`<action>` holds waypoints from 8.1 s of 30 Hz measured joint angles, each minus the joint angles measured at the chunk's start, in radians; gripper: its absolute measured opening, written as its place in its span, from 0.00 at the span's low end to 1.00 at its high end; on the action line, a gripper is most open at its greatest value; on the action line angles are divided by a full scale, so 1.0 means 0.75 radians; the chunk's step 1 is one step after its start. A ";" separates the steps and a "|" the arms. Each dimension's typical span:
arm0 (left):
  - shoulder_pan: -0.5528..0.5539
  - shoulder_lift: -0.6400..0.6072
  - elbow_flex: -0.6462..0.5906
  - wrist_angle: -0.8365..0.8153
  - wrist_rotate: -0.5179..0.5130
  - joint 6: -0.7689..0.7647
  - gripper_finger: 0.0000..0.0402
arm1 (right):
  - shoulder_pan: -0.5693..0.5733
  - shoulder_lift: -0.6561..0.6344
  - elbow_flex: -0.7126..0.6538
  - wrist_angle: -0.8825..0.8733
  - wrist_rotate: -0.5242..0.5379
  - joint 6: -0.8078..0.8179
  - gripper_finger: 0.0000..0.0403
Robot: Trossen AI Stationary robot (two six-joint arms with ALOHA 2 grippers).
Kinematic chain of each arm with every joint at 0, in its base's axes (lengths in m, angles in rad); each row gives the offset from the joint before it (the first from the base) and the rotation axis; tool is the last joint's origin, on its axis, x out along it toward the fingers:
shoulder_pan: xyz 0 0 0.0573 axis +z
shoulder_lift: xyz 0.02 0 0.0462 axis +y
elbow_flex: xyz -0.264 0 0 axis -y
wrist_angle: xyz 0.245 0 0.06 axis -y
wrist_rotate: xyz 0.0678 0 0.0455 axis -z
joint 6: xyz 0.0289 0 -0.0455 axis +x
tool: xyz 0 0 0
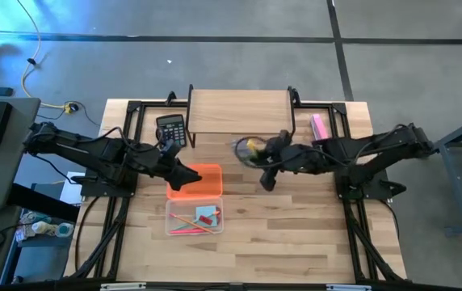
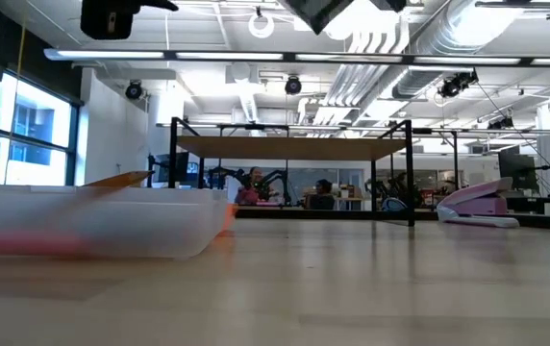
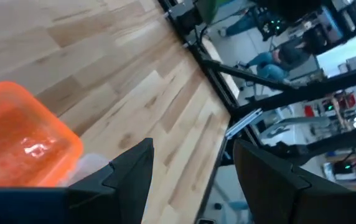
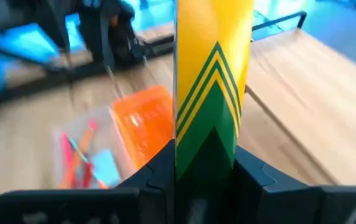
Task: Pack school essentials
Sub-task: Put the box of crayons into the supply box
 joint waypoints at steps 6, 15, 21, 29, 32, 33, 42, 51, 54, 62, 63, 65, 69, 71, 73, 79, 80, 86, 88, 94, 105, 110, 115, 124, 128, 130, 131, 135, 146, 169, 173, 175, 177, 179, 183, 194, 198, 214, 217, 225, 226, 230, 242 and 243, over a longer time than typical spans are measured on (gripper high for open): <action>0.018 0.029 -0.001 0.081 -0.005 -0.118 0.53 | 0.005 0.128 0.124 -0.171 0.018 -0.319 0.22; 0.080 0.086 -0.001 0.258 -0.022 -0.463 0.53 | 0.040 0.320 0.241 -0.255 0.289 -0.796 0.22; 0.108 0.117 -0.001 0.357 -0.139 -0.599 0.53 | 0.083 0.398 0.274 -0.257 0.644 -1.029 0.22; 0.143 0.163 -0.001 0.470 -0.221 -0.685 0.53 | 0.099 0.403 0.280 -0.189 0.828 -1.152 0.22; 0.159 0.202 0.002 0.629 -0.234 -0.685 0.53 | 0.098 0.404 0.280 -0.123 0.840 -1.286 0.22; 0.165 0.213 0.002 0.665 -0.231 -0.685 0.53 | 0.094 0.404 0.280 -0.096 0.859 -1.332 0.22; 0.207 0.305 0.001 0.846 -0.210 -0.689 0.53 | 0.089 0.403 0.280 0.046 0.975 -1.666 0.22; 0.260 0.337 0.001 0.888 -0.207 -0.720 0.53 | 0.088 0.403 0.280 0.127 1.003 -1.833 0.22; 0.286 0.340 0.000 0.913 -0.180 -0.719 0.53 | 0.083 0.403 0.279 0.139 1.004 -1.843 0.22; 0.329 0.348 0.000 0.939 -0.103 -0.719 0.44 | 0.071 0.403 0.279 0.137 1.006 -1.844 0.22; 0.331 0.348 0.000 0.937 -0.100 -0.712 0.41 | 0.071 0.403 0.279 0.137 1.006 -1.844 0.22; 0.331 0.348 0.000 0.938 -0.100 -0.699 0.37 | 0.072 0.403 0.279 0.137 1.006 -1.844 0.22; 0.330 0.348 0.000 0.938 -0.101 -0.698 0.31 | 0.072 0.403 0.279 0.136 0.998 -1.849 0.22; 0.331 0.348 0.000 0.937 -0.101 -0.698 0.29 | 0.071 0.403 0.279 0.136 0.989 -1.846 0.22; 0.330 0.348 0.000 0.937 -0.103 -0.698 0.28 | 0.071 0.403 0.279 0.135 0.987 -1.836 0.22; 0.330 0.348 0.000 0.936 -0.105 -0.663 0.27 | 0.071 0.403 0.279 0.135 0.982 -1.797 0.26; 0.330 0.348 0.000 0.936 -0.105 -0.659 0.27 | 0.072 0.403 0.279 0.136 0.982 -1.783 0.27; 0.330 0.348 0.000 0.936 -0.104 -0.635 0.26 | 0.072 0.403 0.279 0.151 0.981 -1.760 0.38; 0.330 0.348 0.000 0.936 -0.106 -0.635 0.26 | 0.072 0.403 0.279 0.162 0.985 -1.743 0.42; 0.336 0.348 0.000 0.937 -0.141 -0.570 0.26 | 0.081 0.403 0.279 0.168 1.012 -1.682 0.49; 0.431 0.348 0.000 0.931 -0.114 -0.365 0.26 | 0.132 0.402 0.279 0.170 1.006 -1.475 0.50; 0.497 0.348 0.000 0.931 0.062 -0.273 0.26 | 0.157 0.402 0.279 0.183 1.130 -1.387 0.50; 0.558 0.348 0.000 0.931 0.251 -0.199 0.26 | 0.175 0.400 0.317 0.190 1.222 -1.288 0.50; 0.582 0.346 0.000 0.925 0.395 -0.077 0.26 | 0.128 0.399 0.507 0.187 1.239 -1.144 0.50; 0.544 0.336 0.000 0.868 0.415 -0.041 0.24 | 0.088 0.399 0.603 0.156 1.233 -1.142 0.50; 0.512 0.334 0.000 0.811 0.412 -0.032 0.22 | 0.072 0.399 0.652 0.129 1.228 -1.143 0.50; 0.494 0.332 -0.001 0.795 0.406 -0.029 0.21 | 0.064 0.398 0.674 0.120 1.229 -1.142 0.50; 0.407 0.326 -0.002 0.764 0.339 -0.019 0.17 | 0.034 0.398 0.752 0.064 1.226 -1.143 0.50; 0.177 0.158 -0.314 1.024 0.097 -0.204 0.16 | -0.033 0.399 0.824 0.021 1.175 -1.143 0.50; -0.653 -0.014 -0.699 0.847 -0.709 -0.734 0.17 | -0.086 0.399 0.821 0.014 1.009 -1.049 0.50; -0.732 0.032 -0.699 0.804 -0.791 -0.860 0.17 | -0.086 0.399 0.821 0.014 0.996 -1.049 0.50; -0.759 0.072 -0.699 0.800 -0.806 -0.906 0.17 | -0.086 0.399 0.821 0.014 0.995 -1.048 0.50; -0.775 0.113 -0.699 0.790 -0.807 -0.957 0.17 | -0.086 0.399 0.821 0.014 0.995 -1.030 0.50; -0.783 0.163 -0.699 0.787 -0.807 -1.005 0.17 | -0.086 0.399 0.821 0.014 0.995 -1.018 0.50; -0.779 0.242 -0.699 0.786 -0.808 -1.084 0.17 | -0.086 0.399 0.821 0.006 0.995 -1.004 0.50; -0.748 0.341 -0.699 0.809 -0.735 -1.173 0.17 | -0.086 0.399 0.821 -0.017 0.995 -0.956 0.50; -0.726 0.355 -0.699 0.842 -0.703 -1.173 0.19 | -0.086 0.399 0.821 -0.018 0.995 -0.954 0.50; -0.688 0.361 -0.699 0.864 -0.689 -1.154 0.45 | -0.086 0.399 0.821 -0.026 0.995 -0.958 0.50; -0.688 0.361 -0.699 0.859 -0.688 -1.138 0.46 | -0.086 0.399 0.821 -0.031 0.995 -0.958 0.50; -0.688 0.360 -0.699 0.858 -0.625 -1.103 0.42 | -0.086 0.399 0.820 -0.084 0.995 -0.942 0.50; -0.688 0.360 -0.698 0.858 -0.619 -1.102 0.41 | -0.086 0.399 0.820 -0.099 0.995 -0.923 0.50; -0.689 0.360 -0.698 0.858 -0.603 -1.102 0.40 | -0.086 0.399 0.820 -0.171 0.995 -0.852 0.50; -0.689 0.238 -0.697 0.737 -0.565 -1.024 0.40 | -0.086 0.399 0.820 -0.260 0.995 -0.783 0.50; -0.689 0.230 -0.697 0.704 -0.542 -1.032 0.39 | -0.086 0.399 0.820 -0.260 0.995 -0.783 0.50</action>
